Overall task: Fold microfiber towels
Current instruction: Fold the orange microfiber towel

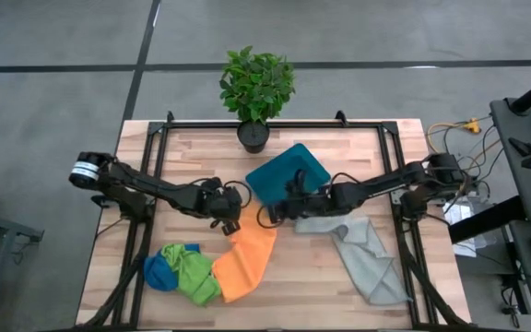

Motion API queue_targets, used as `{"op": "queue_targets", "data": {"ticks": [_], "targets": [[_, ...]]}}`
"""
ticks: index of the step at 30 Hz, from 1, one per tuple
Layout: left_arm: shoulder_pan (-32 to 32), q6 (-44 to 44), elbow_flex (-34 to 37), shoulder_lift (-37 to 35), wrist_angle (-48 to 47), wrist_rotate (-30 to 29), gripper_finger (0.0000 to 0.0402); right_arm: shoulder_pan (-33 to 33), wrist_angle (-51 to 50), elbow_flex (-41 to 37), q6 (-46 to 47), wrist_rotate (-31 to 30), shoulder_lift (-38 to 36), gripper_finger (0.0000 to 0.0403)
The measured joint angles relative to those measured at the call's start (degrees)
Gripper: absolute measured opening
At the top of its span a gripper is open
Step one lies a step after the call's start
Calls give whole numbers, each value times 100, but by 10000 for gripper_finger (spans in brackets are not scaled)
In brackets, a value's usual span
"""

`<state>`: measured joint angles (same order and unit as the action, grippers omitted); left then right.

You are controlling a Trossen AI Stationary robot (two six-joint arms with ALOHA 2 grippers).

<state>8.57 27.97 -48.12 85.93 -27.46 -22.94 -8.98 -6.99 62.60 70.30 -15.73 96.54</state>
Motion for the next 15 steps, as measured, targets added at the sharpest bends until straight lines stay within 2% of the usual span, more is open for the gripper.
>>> {"op": "queue_targets", "data": {"ticks": [5,8,12,15], "targets": [[1,-10,114,41,46,4,0,88,-15,133,-159,284,246,9],[1,-7,297,33,148,11,0,121,55,375,-250,565,633,9],[0,11,496,16,232,23,0,128,-115,713,-225,588,1136,9],[1,22,637,-5,289,50,0,139,-625,905,-38,415,1347,9]]}}
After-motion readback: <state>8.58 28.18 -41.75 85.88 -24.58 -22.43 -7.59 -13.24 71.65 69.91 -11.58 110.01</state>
